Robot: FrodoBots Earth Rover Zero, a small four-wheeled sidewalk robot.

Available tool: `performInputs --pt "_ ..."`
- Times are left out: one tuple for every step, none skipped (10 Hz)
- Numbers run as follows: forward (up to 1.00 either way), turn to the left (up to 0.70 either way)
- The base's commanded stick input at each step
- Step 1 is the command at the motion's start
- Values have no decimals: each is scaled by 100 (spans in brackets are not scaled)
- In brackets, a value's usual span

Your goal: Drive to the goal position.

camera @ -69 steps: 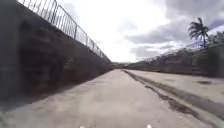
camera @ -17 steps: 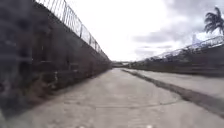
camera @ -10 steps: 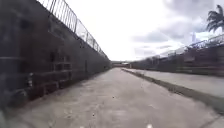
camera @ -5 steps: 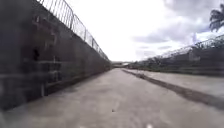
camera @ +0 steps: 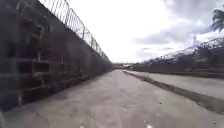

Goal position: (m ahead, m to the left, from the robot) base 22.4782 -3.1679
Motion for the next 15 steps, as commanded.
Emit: performInputs --pt "100 0" --pt "100 0" --pt "100 0" --pt "100 0" --pt "100 0" --pt "100 0" --pt "100 0" --pt "100 0" --pt "100 0" --pt "100 0" --pt "100 0" --pt "100 0" --pt "100 0" --pt "100 0" --pt "100 0"
